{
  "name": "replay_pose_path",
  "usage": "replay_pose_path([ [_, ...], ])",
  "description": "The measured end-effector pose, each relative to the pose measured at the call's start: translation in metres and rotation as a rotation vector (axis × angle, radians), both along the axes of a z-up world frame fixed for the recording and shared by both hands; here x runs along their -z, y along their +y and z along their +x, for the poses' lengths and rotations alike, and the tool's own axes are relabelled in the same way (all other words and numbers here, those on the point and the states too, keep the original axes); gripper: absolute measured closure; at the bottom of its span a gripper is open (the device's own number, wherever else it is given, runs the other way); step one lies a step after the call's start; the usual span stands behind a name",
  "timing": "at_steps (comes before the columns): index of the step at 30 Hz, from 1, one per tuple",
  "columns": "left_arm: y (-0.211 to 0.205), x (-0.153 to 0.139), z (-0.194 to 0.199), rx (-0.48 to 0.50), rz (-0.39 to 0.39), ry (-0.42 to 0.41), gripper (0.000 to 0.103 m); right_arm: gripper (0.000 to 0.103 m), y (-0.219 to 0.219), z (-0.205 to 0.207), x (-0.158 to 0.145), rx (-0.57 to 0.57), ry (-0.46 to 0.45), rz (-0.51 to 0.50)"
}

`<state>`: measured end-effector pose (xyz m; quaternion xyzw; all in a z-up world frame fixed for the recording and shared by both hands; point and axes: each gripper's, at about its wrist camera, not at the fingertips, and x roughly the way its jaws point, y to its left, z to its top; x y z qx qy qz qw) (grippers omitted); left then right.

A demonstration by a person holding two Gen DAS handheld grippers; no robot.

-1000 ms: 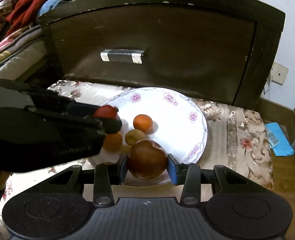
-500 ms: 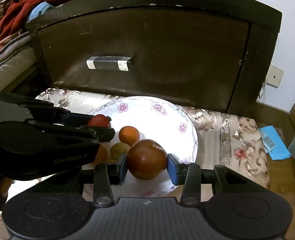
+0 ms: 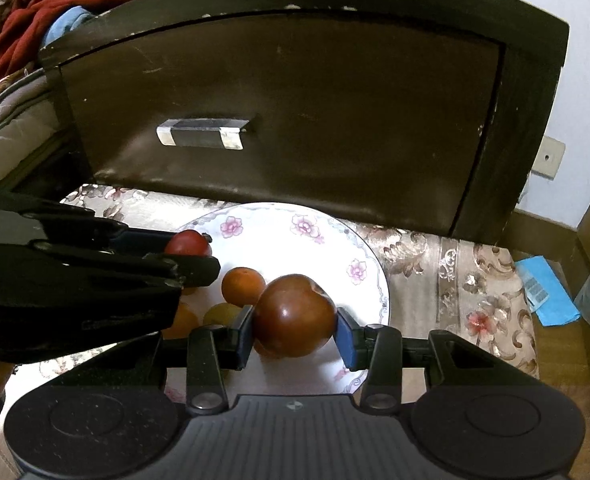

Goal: Organize fruits
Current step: 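Lower both tomatoes into the white bowl and open both grippers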

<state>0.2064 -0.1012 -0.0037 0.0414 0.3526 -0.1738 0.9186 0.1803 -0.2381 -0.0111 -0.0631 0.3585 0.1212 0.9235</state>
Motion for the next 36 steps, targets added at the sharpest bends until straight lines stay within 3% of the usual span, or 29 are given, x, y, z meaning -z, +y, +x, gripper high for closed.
replay_pose_path([
  [26, -0.0047, 0.0039, 0.0065, 0.033, -0.011, -0.012, 0.065, 0.064, 0.0049, 0.0028, 0.0032, -0.035, -0.007, -0.004],
  [36, -0.0014, 0.0023, 0.0074, 0.016, -0.024, -0.003, 0.064, 0.058, 0.0054, 0.0012, 0.0, -0.028, -0.008, -0.001],
])
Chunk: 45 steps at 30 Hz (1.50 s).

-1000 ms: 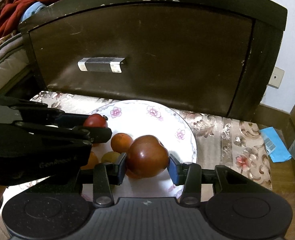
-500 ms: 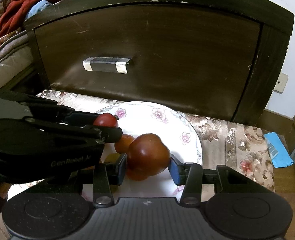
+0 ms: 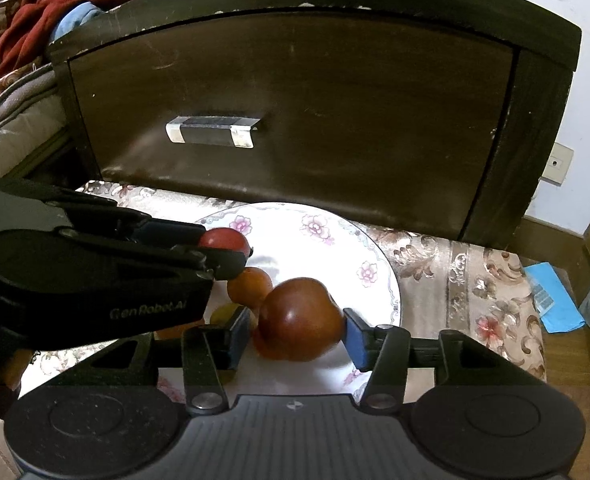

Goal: Organize fruits
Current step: 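Lower both tomatoes into the white bowl and open both grippers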

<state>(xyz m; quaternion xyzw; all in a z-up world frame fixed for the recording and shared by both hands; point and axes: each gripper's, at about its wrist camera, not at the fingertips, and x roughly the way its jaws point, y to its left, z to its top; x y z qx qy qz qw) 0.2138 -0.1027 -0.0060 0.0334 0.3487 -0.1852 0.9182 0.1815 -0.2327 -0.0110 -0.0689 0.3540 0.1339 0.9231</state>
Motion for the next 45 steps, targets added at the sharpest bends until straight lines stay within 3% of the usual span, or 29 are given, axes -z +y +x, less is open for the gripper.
replay_pose_path([
  [19, 0.002, -0.004, -0.006, 0.003, 0.004, 0.005, 0.064, 0.055, -0.003, -0.01, -0.008, 0.013, 0.001, 0.029],
  [41, 0.013, -0.042, -0.038, -0.022, 0.024, -0.037, 0.063, 0.054, -0.007, -0.042, -0.023, 0.026, -0.005, 0.052],
  [45, 0.015, -0.049, -0.05, -0.022, 0.033, -0.047, 0.058, 0.053, -0.008, -0.051, -0.029, 0.03, -0.008, 0.062],
])
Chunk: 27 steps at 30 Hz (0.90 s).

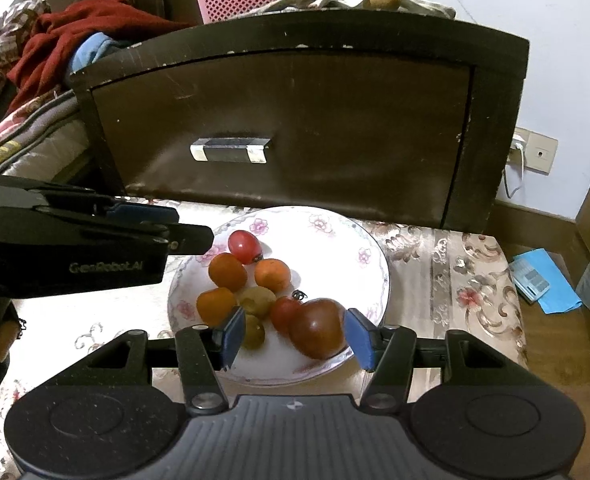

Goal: Organize fruits

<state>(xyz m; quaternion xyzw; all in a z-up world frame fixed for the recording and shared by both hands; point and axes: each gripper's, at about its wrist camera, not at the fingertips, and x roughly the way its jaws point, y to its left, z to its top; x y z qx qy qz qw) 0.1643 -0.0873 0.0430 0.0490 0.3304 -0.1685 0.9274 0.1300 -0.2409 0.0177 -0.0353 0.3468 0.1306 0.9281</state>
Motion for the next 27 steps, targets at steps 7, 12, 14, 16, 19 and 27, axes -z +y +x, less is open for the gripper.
replay_pose_path([
  [7, 0.006, -0.007, -0.019, -0.011, 0.006, -0.005, 0.056, 0.053, -0.001, -0.016, -0.004, 0.008, 0.004, 0.01],
  [12, 0.009, -0.005, -0.034, -0.018, 0.027, 0.001, 0.051, 0.053, -0.001, -0.026, -0.008, 0.013, 0.004, 0.024],
  [14, 0.01, -0.004, -0.04, -0.02, 0.031, 0.003, 0.05, 0.053, -0.001, -0.03, -0.009, 0.014, 0.006, 0.03],
  [16, 0.011, -0.004, -0.046, -0.023, 0.035, 0.007, 0.049, 0.052, 0.0, -0.035, -0.009, 0.012, 0.007, 0.032],
  [19, 0.013, -0.003, -0.055, -0.026, 0.043, 0.01, 0.048, 0.052, 0.002, -0.041, -0.008, 0.01, 0.012, 0.032],
  [27, 0.019, 0.001, -0.078, -0.049, 0.066, 0.021, 0.038, 0.051, 0.006, -0.058, -0.01, 0.012, 0.017, 0.038],
])
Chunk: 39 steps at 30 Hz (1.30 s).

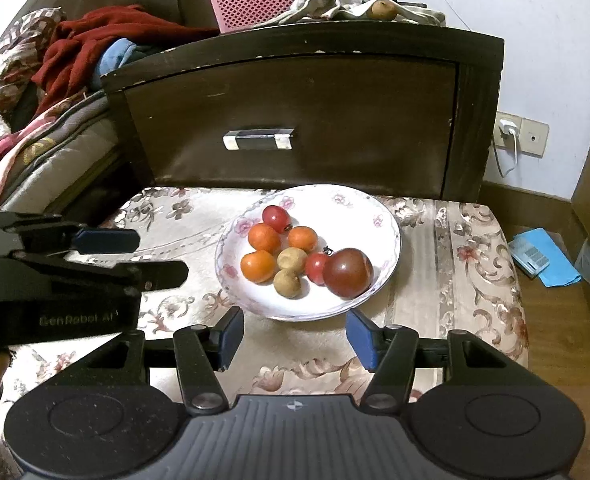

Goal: Organize fruits

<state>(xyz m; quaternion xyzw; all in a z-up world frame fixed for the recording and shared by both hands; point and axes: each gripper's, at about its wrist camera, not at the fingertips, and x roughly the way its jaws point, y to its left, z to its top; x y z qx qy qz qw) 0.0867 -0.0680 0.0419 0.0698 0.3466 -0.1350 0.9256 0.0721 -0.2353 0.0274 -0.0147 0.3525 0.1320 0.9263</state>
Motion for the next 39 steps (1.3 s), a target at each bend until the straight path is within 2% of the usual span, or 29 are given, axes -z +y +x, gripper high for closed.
replay_pose_path([
  [5, 0.005, 0.004, -0.012, -0.02, 0.018, 0.006, 0.034, 0.048, 0.002, -0.012, -0.001, 0.0, 0.003, 0.0],
  [16, 0.011, 0.006, -0.037, -0.068, 0.044, -0.004, 0.013, 0.048, 0.006, -0.033, -0.002, 0.0, 0.019, 0.007],
  [25, 0.01, 0.012, -0.059, -0.09, 0.076, 0.0, 0.003, 0.047, 0.008, -0.051, -0.002, 0.0, 0.032, 0.008],
  [31, 0.015, 0.016, -0.071, -0.119, 0.051, 0.028, 0.0, 0.047, 0.014, -0.064, 0.0, -0.014, 0.041, -0.002],
  [39, 0.017, 0.021, -0.084, -0.142, 0.061, 0.047, 0.0, 0.046, 0.017, -0.079, 0.003, -0.015, 0.048, -0.012],
])
